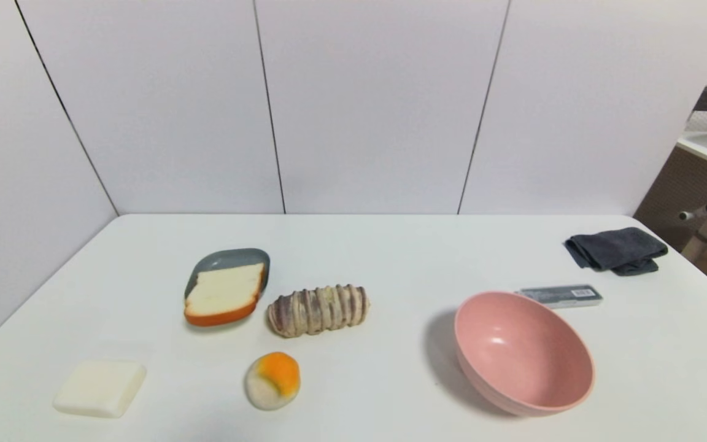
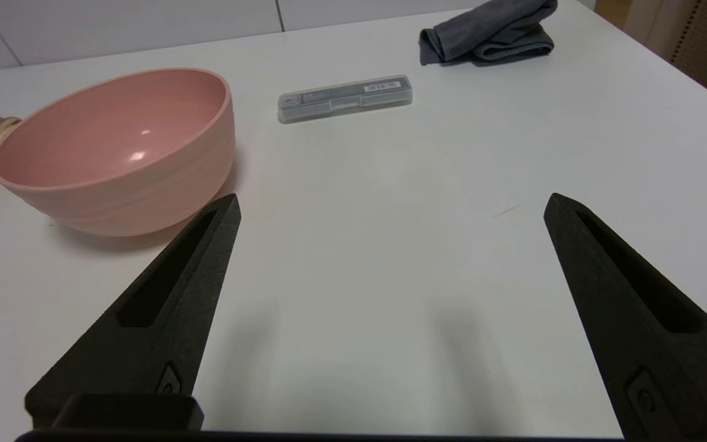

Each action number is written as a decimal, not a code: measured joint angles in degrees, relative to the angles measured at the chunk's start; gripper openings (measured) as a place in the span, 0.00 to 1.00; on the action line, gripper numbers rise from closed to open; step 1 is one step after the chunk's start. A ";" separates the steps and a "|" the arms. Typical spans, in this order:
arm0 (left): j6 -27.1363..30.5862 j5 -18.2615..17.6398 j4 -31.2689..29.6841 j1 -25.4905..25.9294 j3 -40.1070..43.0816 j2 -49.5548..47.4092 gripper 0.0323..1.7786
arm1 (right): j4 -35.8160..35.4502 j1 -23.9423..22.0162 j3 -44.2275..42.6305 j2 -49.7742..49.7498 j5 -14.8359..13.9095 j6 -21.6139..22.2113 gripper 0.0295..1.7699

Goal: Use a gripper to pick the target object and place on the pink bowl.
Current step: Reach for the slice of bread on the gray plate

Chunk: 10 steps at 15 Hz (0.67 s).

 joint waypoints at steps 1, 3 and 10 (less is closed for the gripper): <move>-0.02 0.02 -0.02 0.00 0.00 0.00 0.95 | 0.00 0.00 0.00 0.00 0.00 0.00 0.97; -0.05 0.02 -0.02 0.00 0.00 0.00 0.95 | 0.00 0.00 0.00 0.00 0.00 0.00 0.97; -0.02 0.07 0.00 0.00 0.00 0.00 0.95 | 0.00 0.00 0.00 0.00 0.00 -0.02 0.97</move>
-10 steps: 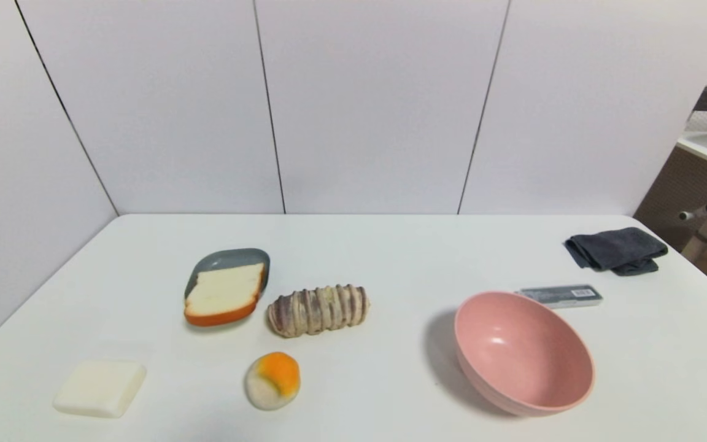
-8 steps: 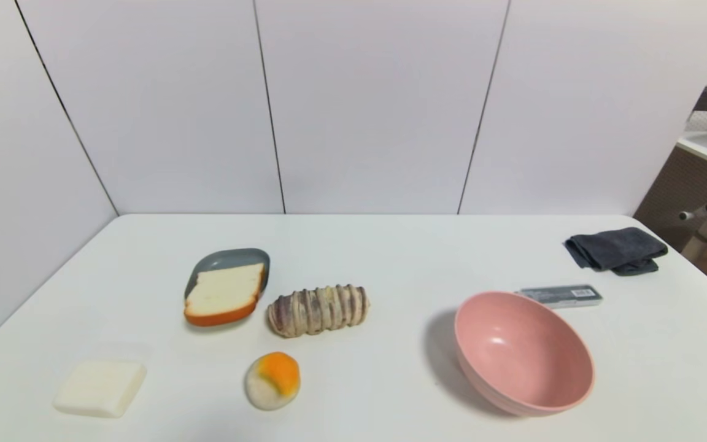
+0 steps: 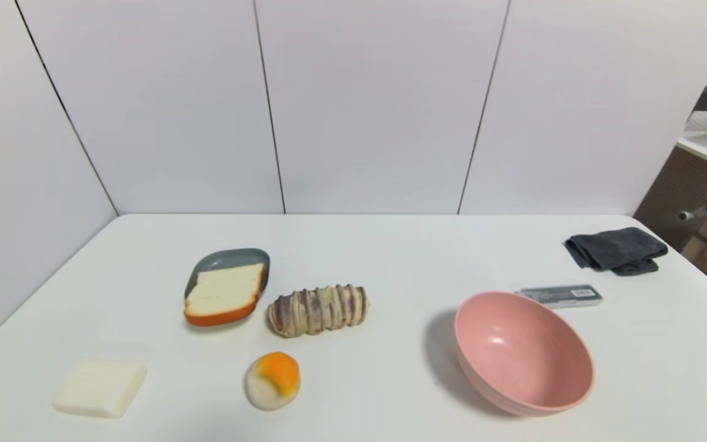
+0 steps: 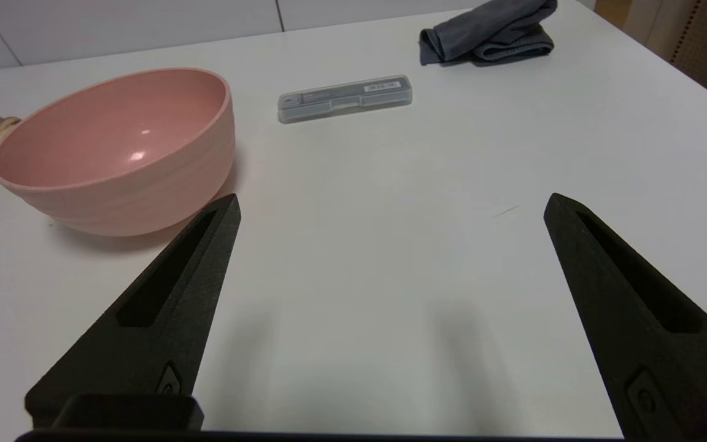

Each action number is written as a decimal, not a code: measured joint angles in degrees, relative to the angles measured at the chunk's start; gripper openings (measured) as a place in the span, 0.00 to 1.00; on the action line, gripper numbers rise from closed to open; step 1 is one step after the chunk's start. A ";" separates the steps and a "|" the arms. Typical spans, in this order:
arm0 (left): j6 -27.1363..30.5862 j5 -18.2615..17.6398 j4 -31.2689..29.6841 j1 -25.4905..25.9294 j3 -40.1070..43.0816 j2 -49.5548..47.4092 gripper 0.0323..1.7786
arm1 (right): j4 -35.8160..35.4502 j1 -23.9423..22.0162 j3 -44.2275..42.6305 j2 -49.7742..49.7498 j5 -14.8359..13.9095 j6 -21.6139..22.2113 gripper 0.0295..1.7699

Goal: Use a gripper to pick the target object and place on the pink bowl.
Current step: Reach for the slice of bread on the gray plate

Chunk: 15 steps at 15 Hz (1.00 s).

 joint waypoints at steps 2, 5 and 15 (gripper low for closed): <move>-0.06 0.01 0.00 0.00 0.00 0.02 0.95 | -0.02 0.00 0.00 0.00 0.02 0.00 0.97; 1.56 0.00 0.35 0.00 -2.12 3.05 0.95 | -0.05 0.00 0.00 0.00 0.00 0.02 0.97; 38.55 -2.63 17.75 -1.91 -39.90 42.26 0.95 | -0.05 0.00 0.00 0.00 0.00 0.02 0.97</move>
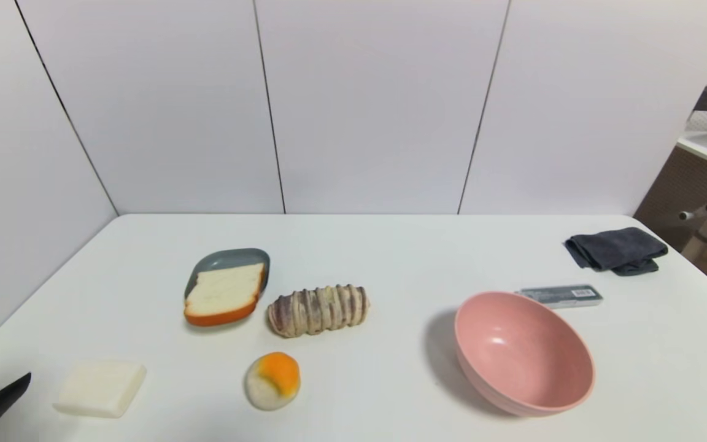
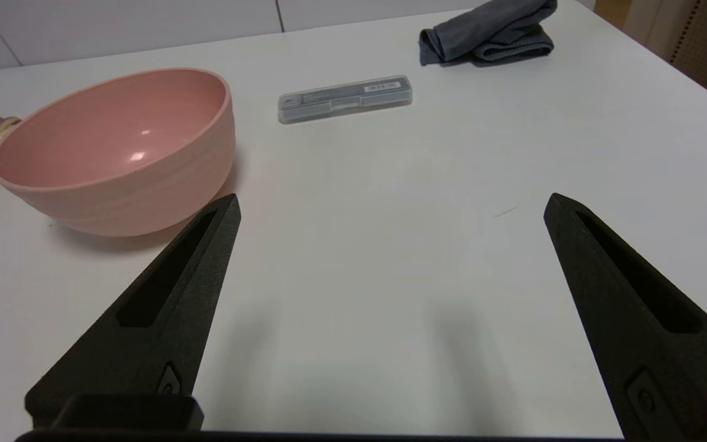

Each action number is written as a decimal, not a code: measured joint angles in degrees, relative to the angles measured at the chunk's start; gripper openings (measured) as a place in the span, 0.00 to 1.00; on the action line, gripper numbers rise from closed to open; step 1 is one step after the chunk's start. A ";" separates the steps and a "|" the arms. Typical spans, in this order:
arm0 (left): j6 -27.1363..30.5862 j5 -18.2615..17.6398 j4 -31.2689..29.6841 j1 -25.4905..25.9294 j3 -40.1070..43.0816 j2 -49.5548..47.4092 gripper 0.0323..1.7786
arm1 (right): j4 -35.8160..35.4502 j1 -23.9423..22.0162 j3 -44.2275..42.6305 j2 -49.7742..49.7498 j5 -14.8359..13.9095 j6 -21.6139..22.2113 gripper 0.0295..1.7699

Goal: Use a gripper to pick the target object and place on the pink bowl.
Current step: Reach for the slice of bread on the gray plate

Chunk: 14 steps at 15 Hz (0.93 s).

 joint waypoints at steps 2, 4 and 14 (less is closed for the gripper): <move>10.90 -1.02 5.62 -1.07 -6.18 7.20 0.95 | 0.00 0.00 0.00 0.00 0.00 -0.02 0.97; 19.44 -1.50 8.37 -2.40 -10.54 13.93 0.95 | 0.00 0.00 0.00 0.00 0.00 0.00 0.97; 23.82 4.47 -7.94 -15.57 -12.28 38.73 0.95 | 0.00 0.00 0.00 0.00 -0.01 0.02 0.97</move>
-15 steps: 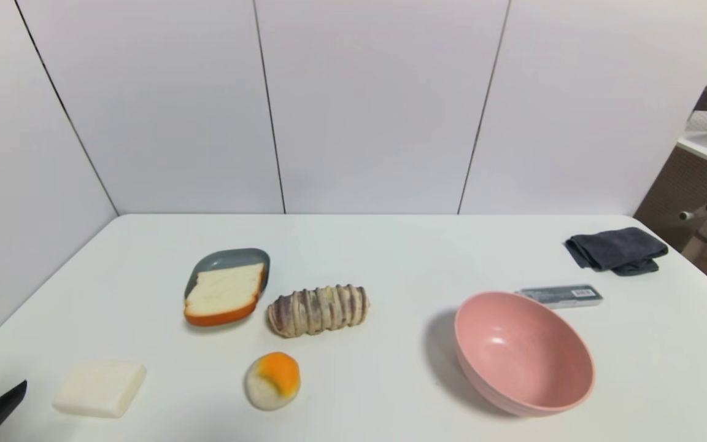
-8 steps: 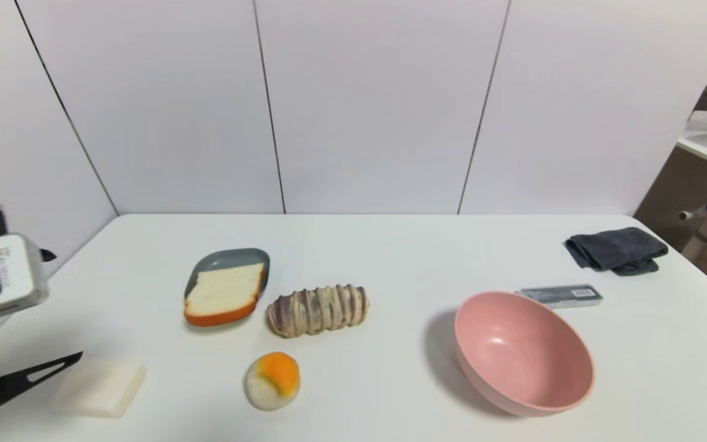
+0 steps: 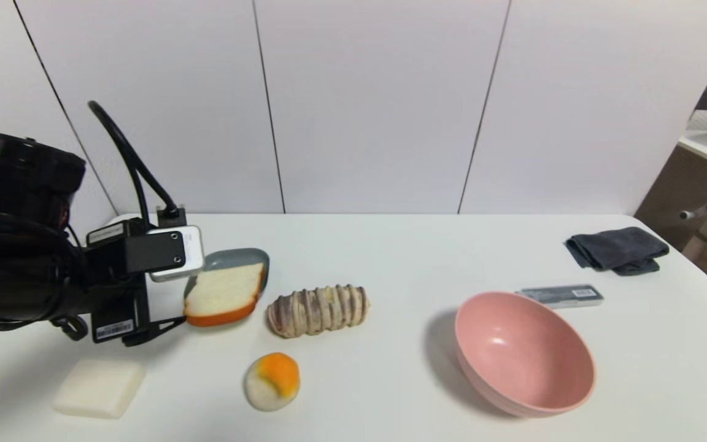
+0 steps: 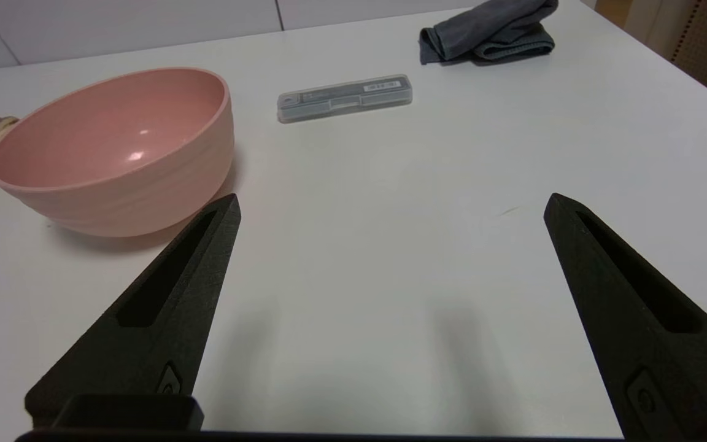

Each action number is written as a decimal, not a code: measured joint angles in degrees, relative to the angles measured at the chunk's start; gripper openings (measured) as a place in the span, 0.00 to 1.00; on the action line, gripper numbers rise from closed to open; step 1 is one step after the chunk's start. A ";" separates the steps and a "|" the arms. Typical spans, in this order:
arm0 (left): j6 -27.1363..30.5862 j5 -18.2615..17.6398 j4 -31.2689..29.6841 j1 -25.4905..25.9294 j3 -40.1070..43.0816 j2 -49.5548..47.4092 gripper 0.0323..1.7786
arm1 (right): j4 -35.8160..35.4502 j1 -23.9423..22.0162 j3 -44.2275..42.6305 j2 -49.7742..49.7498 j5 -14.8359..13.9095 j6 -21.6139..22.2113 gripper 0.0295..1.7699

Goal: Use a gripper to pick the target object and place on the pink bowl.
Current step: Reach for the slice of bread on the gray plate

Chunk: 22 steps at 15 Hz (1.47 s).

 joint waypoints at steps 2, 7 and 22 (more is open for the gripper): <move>-1.02 0.50 -5.27 -0.65 3.36 1.94 0.95 | 0.00 0.00 0.00 0.00 0.01 -0.02 0.97; -3.22 2.15 -14.68 -1.08 10.81 4.47 0.95 | 0.02 0.00 0.00 0.00 0.04 -0.02 0.97; -3.30 2.18 -16.94 -3.49 10.73 9.07 0.95 | 0.00 0.00 0.00 0.00 0.01 -0.02 0.97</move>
